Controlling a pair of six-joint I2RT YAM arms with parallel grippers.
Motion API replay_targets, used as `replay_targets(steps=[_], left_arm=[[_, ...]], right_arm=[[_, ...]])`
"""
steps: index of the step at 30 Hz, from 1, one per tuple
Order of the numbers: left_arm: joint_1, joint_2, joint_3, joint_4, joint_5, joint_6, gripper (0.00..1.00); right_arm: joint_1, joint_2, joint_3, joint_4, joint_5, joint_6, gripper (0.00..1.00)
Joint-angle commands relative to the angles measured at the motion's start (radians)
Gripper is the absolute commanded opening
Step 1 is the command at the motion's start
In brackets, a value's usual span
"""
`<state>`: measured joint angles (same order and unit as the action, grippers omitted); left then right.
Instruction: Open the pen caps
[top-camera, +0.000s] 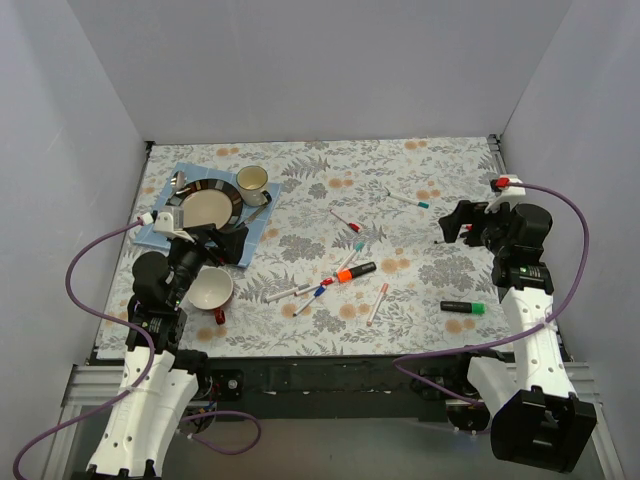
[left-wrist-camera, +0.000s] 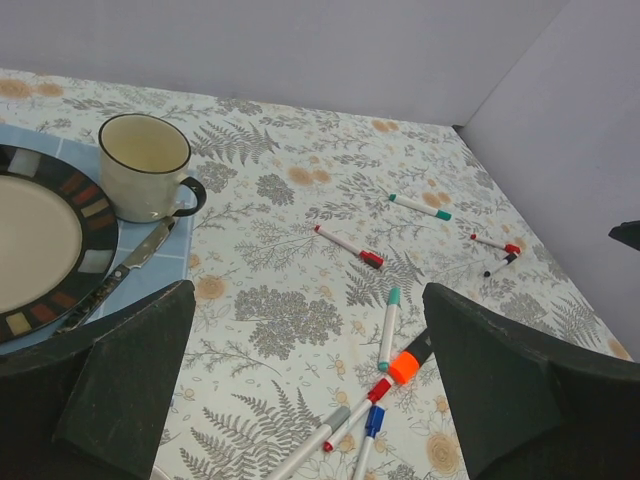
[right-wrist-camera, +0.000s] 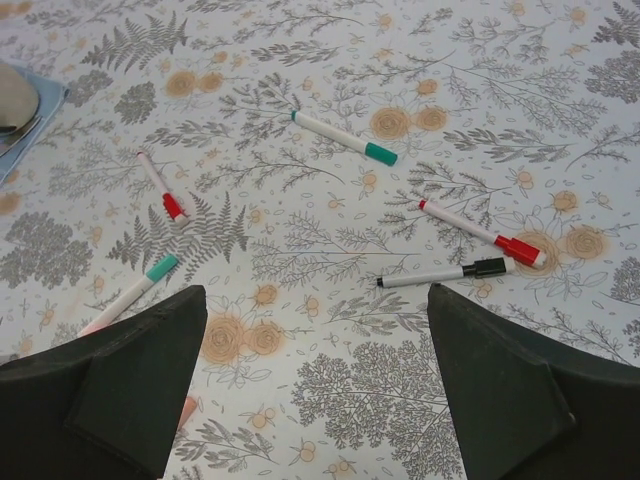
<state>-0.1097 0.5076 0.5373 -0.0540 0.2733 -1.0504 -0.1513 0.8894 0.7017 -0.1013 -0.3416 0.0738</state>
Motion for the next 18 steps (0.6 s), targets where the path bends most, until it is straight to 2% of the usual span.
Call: replay_targets(steps=[1, 4, 7, 9, 12, 17, 18], left_arm=[[-0.008, -0.007, 0.012, 0.023, 0.018, 0.020, 0.98], [-0.013, -0.006, 0.012, 0.020, 0.024, 0.020, 0.98], [-0.013, -0.004, 0.012, 0.022, 0.033, 0.021, 0.98], [-0.013, -0.004, 0.012, 0.023, 0.037, 0.020, 0.98], [-0.013, -0.001, 0.012, 0.022, 0.041, 0.021, 0.98], [-0.013, -0.003, 0.012, 0.022, 0.047, 0.023, 0.98], [-0.015, -0.003, 0.013, 0.022, 0.049, 0.023, 0.98]], right_arm=[[-0.005, 0.000, 0.035, 0.041, -0.167, -0.101, 0.98], [-0.001, 0.003, 0.021, 0.055, -0.299, -0.205, 0.98], [0.050, 0.039, 0.045, 0.013, -0.303, -0.353, 0.98], [0.108, 0.121, 0.102, -0.062, -0.176, -0.472, 0.98], [0.284, 0.262, 0.237, -0.202, 0.009, -0.581, 0.99], [0.386, 0.495, 0.462, -0.333, 0.154, -0.658, 0.98], [0.401, 0.582, 0.496, -0.356, 0.168, -0.673, 0.98]])
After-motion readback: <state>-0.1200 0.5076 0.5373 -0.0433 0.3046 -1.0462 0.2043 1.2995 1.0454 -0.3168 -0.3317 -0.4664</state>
